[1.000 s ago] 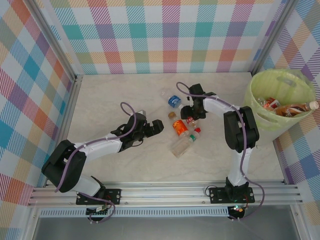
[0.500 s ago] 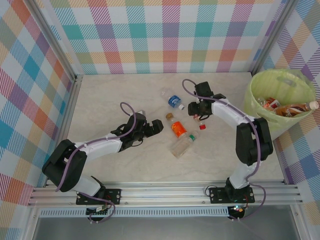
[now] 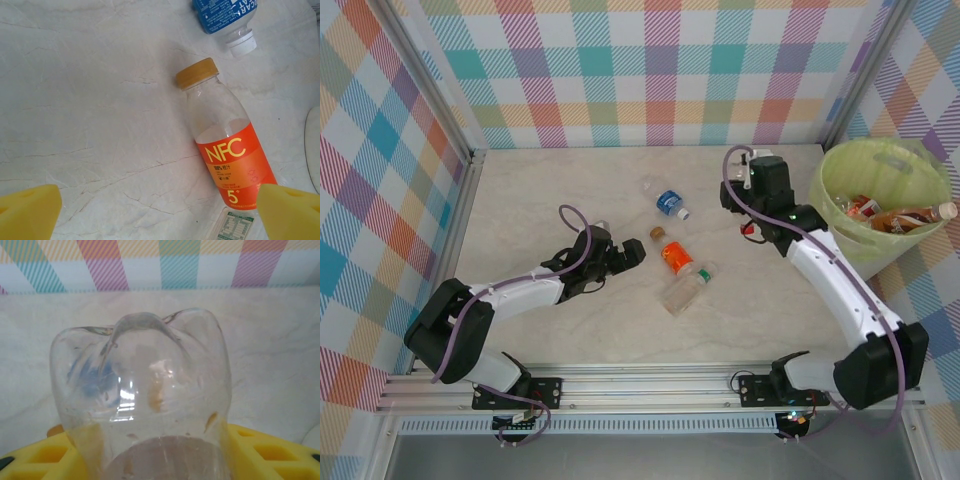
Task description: Put the plastic bottles in the bin
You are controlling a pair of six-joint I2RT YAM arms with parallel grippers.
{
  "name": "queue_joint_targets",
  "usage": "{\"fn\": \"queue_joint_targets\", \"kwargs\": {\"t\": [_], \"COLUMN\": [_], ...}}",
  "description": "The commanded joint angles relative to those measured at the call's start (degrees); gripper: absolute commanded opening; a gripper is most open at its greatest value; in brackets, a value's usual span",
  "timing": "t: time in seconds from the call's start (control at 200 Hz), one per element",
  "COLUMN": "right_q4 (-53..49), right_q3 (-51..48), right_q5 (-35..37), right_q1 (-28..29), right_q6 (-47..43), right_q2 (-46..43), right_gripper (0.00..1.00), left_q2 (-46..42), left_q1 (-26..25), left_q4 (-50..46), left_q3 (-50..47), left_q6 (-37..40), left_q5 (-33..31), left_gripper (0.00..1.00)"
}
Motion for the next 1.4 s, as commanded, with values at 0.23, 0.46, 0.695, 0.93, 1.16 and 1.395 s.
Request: {"fn": "queue_joint_targets", "kwargs": {"t": [0.23, 0.46, 0.695, 0.93, 1.16, 1.395], "right_q4": [6.9, 6.78, 6.95, 18.77, 28.01, 22.18], "right_q3": [5.39, 8.28, 10.76, 7.95, 3.81, 4.5], "right_q5": [7.03, 0.51, 0.72, 13.15, 19.42, 21.41], "right_q1": [-7.53, -24.05, -33.88, -34.65, -34.62, -34.84], "right_q6": [-7.36, -1.28, 2.77, -5.47, -8.6, -9.23], "right_q2": [-10.12, -12.53, -9.16, -5.84, -5.97, -5.78], "right_gripper": [0.56, 0.58, 0.59, 0.59, 0.72, 0.94], "left_q2": [0.71, 0.35, 0.66, 0.58, 0.98, 0.61], "left_q1": [0.83, 1.09, 1.27, 1.36, 1.44, 1.44], "left_q4": [0.01, -0.73, -0.79, -1.12, -1.08, -0.95], "left_q3": [-0.78, -0.7, -0.5, -0.47, -0.39, -0.76], "left_q6": [-0.86, -0.78, -0.87, -0.93, -0.93, -1.12], "left_q5": [0.83, 0.85, 1.09, 1.01, 1.57, 1.79], "left_gripper": [1.0, 1.0, 1.0, 1.0, 1.0, 1.0]}}
